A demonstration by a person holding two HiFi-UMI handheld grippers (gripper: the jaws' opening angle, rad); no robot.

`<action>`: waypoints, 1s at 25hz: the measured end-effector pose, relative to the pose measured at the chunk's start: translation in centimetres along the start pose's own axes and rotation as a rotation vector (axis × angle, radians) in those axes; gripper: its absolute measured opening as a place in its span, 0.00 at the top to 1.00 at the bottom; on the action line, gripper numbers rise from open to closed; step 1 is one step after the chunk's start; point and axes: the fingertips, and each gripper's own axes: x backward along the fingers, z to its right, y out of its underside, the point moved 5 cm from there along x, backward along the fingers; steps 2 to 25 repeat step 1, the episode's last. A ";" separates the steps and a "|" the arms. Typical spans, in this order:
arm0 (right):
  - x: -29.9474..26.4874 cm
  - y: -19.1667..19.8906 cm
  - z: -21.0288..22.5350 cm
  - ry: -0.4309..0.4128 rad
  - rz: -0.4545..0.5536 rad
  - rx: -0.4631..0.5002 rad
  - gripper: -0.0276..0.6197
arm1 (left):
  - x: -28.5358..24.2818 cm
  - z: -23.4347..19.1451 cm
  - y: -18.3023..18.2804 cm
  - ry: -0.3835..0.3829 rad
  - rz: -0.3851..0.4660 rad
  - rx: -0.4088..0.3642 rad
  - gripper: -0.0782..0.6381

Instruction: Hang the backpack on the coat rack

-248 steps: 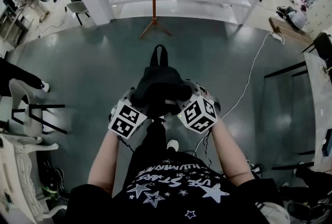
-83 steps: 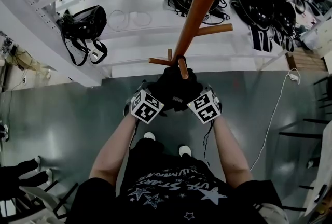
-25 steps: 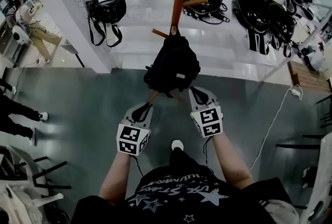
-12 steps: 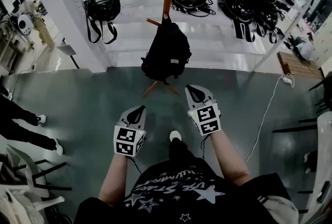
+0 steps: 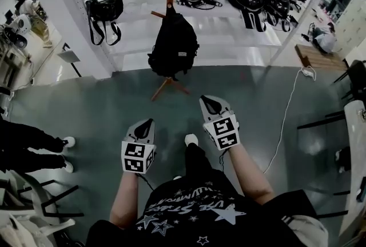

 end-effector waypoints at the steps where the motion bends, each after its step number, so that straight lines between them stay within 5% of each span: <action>1: 0.8 0.2 -1.0 0.005 0.001 -0.004 0.94 | 1.0 0.1 0.6 0.001 -0.002 0.000 0.87; 25: 0.8 0.2 -1.0 0.005 0.001 -0.004 0.94 | 1.0 0.1 0.6 0.001 -0.002 0.000 0.87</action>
